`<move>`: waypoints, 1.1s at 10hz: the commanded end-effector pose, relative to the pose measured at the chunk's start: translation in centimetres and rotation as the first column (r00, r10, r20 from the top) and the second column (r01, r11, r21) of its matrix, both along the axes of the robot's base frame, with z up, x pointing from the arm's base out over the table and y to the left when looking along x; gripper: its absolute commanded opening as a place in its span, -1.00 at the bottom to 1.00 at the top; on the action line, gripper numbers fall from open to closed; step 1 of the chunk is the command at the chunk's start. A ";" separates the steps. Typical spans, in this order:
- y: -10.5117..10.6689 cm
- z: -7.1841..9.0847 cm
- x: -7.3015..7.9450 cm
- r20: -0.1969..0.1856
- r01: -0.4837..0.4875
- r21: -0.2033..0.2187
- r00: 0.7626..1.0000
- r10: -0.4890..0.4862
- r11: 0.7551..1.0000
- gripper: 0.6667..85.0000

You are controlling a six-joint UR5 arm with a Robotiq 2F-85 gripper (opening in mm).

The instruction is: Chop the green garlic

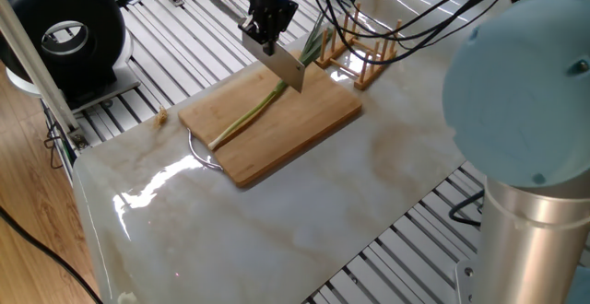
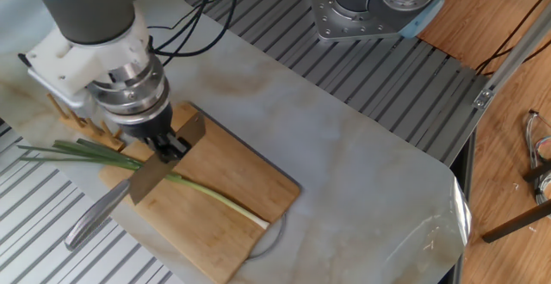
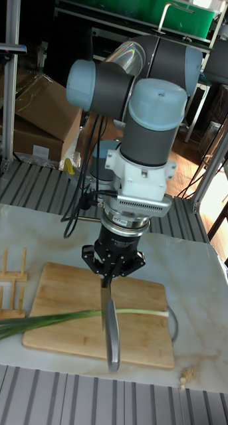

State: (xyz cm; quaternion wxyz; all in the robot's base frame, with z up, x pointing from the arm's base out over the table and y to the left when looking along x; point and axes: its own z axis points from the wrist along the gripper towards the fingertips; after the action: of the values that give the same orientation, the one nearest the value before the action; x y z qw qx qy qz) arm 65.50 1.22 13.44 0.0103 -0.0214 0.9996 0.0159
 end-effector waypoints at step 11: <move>-0.7 -4.8 0.9 -0.027 -0.024 -0.030 0.999 0.024 0.999 -0.98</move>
State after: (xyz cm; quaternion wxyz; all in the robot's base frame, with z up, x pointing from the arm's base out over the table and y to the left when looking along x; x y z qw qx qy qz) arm 66.55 0.78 9.28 0.0011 -0.0345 0.9994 0.0049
